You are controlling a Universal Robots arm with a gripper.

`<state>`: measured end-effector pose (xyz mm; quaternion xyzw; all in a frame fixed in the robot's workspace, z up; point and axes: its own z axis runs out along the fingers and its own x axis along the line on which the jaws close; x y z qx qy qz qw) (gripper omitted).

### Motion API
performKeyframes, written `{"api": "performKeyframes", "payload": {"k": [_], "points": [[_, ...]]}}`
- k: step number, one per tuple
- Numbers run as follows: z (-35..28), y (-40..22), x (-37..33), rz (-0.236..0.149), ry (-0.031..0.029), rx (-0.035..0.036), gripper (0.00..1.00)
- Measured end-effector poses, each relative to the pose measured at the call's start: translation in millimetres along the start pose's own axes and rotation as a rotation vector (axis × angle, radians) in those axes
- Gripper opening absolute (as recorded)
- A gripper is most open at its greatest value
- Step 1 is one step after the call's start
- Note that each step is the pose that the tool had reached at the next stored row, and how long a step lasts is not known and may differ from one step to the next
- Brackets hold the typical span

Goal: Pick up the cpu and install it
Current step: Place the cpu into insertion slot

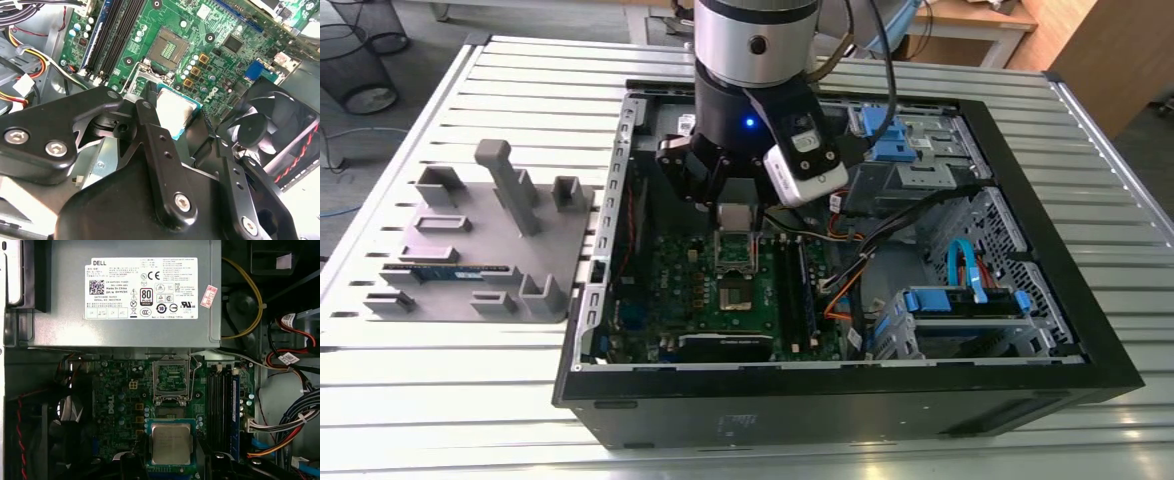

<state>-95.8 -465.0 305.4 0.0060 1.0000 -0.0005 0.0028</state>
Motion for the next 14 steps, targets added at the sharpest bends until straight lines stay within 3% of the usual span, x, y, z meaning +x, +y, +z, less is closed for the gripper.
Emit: {"api": "performKeyframes", "payload": {"k": [14], "points": [[17.7, 0.0, 0.1, 0.0, 0.0, 0.0, 0.47]]}}
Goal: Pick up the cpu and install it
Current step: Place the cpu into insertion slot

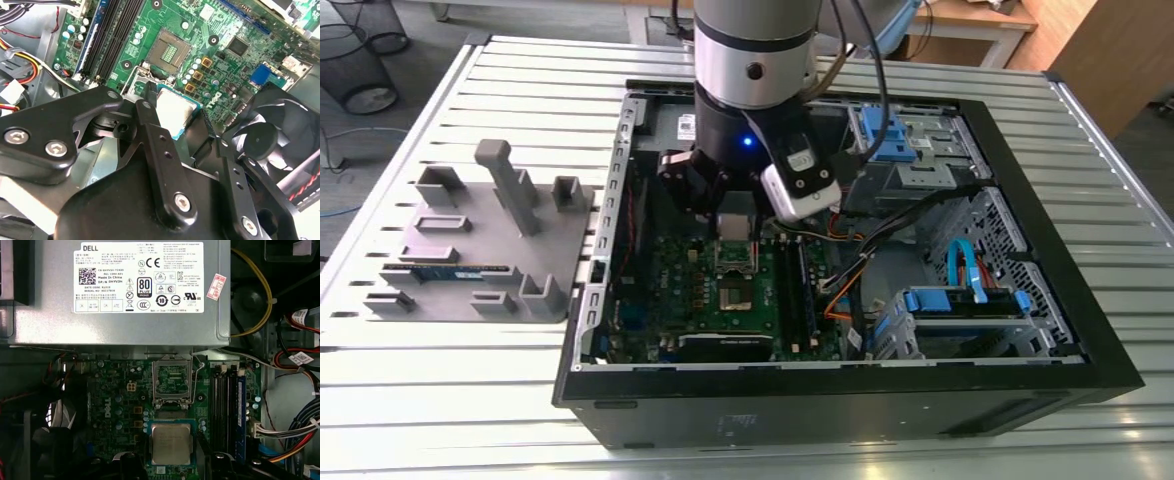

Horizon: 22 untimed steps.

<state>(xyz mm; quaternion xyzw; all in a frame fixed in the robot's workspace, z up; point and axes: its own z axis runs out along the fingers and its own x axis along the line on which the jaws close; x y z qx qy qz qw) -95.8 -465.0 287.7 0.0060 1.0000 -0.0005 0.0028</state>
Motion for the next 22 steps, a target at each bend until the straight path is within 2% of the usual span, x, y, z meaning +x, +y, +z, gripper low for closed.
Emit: {"api": "performKeyframes", "payload": {"k": [5, 22], "points": [[0.7, 0.0, 0.0, 0.0, 0.0, 0.0, 0.47], [9.8, 0.0, 0.1, 0.0, 0.0002, -0.0001, 0.47]]}}
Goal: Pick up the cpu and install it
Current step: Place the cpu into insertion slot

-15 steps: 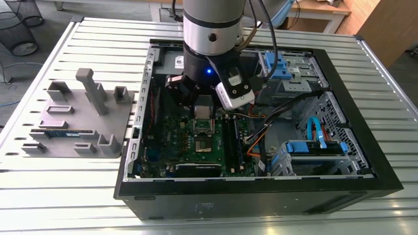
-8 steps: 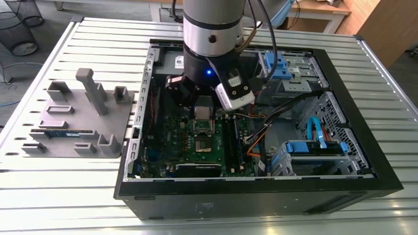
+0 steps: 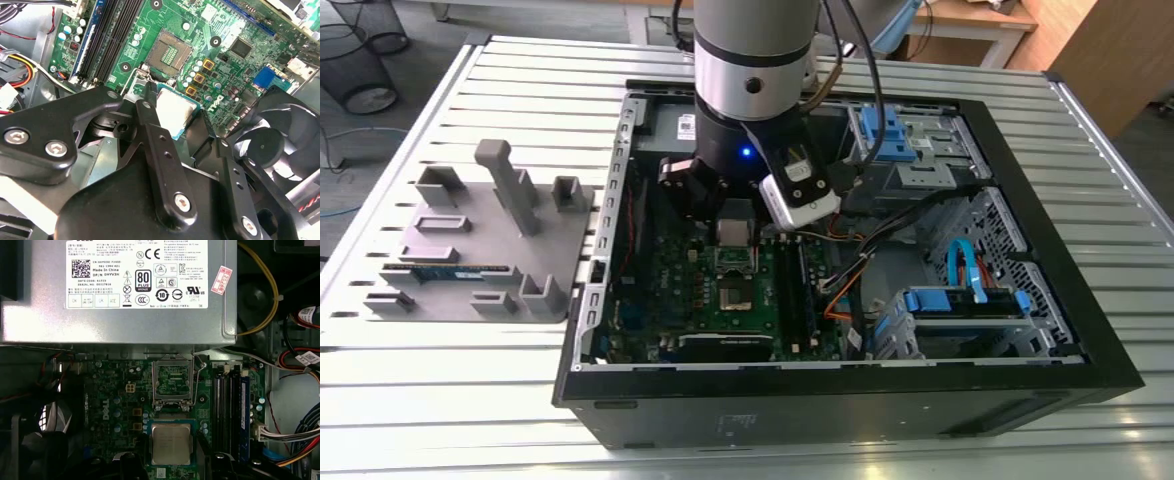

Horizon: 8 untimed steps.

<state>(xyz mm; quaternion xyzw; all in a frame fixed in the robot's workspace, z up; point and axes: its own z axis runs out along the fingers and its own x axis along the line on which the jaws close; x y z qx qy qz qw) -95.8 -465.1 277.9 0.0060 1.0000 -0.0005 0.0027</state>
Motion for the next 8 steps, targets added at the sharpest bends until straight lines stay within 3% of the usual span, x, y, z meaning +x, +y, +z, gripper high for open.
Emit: {"api": "performKeyframes", "payload": {"k": [8], "points": [[9.9, 0.0, 0.0, 0.0, 0.0, 0.0, 0.47]]}}
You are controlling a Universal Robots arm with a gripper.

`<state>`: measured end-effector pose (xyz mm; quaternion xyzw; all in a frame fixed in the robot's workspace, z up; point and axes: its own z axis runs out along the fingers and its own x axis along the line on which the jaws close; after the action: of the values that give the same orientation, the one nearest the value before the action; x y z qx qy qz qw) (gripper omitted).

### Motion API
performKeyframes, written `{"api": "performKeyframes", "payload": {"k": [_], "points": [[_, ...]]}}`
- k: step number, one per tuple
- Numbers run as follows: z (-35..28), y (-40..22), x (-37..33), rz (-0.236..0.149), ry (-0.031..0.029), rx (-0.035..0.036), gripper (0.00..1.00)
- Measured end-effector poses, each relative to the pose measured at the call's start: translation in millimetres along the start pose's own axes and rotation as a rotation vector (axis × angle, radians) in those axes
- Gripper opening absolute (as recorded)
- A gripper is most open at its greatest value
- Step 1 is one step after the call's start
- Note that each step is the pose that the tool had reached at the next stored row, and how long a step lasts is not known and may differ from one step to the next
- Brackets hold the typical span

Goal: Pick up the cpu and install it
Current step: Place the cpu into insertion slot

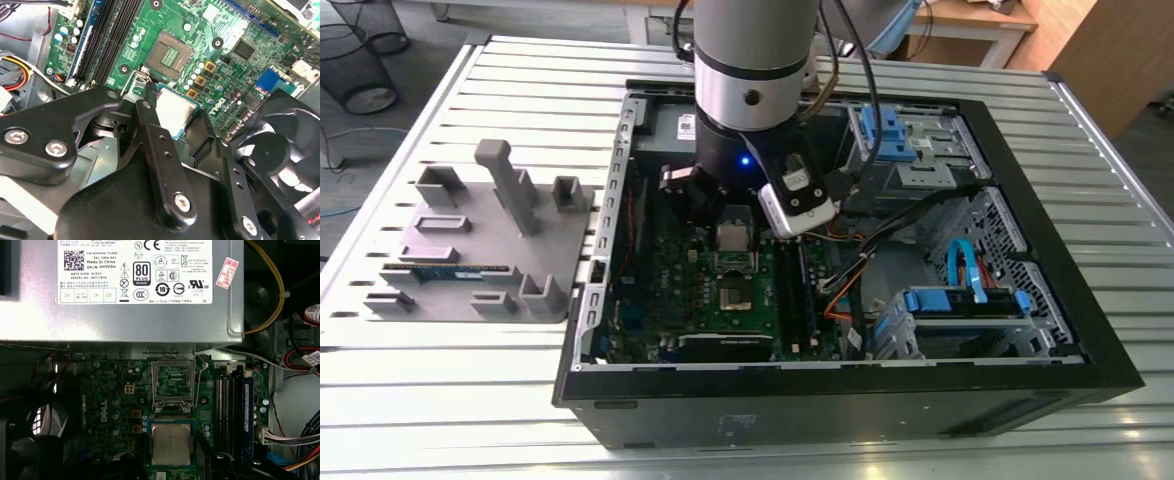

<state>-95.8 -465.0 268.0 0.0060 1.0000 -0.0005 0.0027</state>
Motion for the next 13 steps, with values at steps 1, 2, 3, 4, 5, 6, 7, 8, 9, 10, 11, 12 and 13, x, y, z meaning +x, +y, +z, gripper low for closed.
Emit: {"api": "performKeyframes", "payload": {"k": [1, 2, 3, 4, 5, 6, 7, 8, 9, 10, 11, 12, 13], "points": [[1.2, 0.0, 0.0, 0.0, 0.0001, 0.0001, 0.47], [2.4, 0.0, 0.0, 0.0, 0.0, 0.0, 0.47], [3.2, 0.0, 0.0, 0.0, 0.0, 0.0, 0.47], [3.9, 0.0, 0.0, 0.0, 0.0, 0.0, 0.47], [4.7, 0.0, 0.0, 0.0, 0.0, 0.0, 0.47], [5.5, 0.0, 0.0, 0.0, 0.0, 0.0, 0.47], [6.5, 0.0, 0.1, 0.0, 0.0, 0.0001, 0.47], [7.6, 0.0, 0.1, 0.0, 0.0001, 0.0001, 0.47], [8.9, 0.0, 0.1, 0.0, 0.0, 0.0001, 0.47], [10.4, 0.0, 0.1, 0.0, 0.0, 0.0, 0.47], [11.9, 0.0, 0.1, 0.0, 0.0, 0.0001, 0.47], [13.5, 0.0, 0.1, 0.0, 0.0, 0.0, 0.47], [15.2, 0.0, 0.1, 0.0, 0.0, 0.0, 0.47]]}}
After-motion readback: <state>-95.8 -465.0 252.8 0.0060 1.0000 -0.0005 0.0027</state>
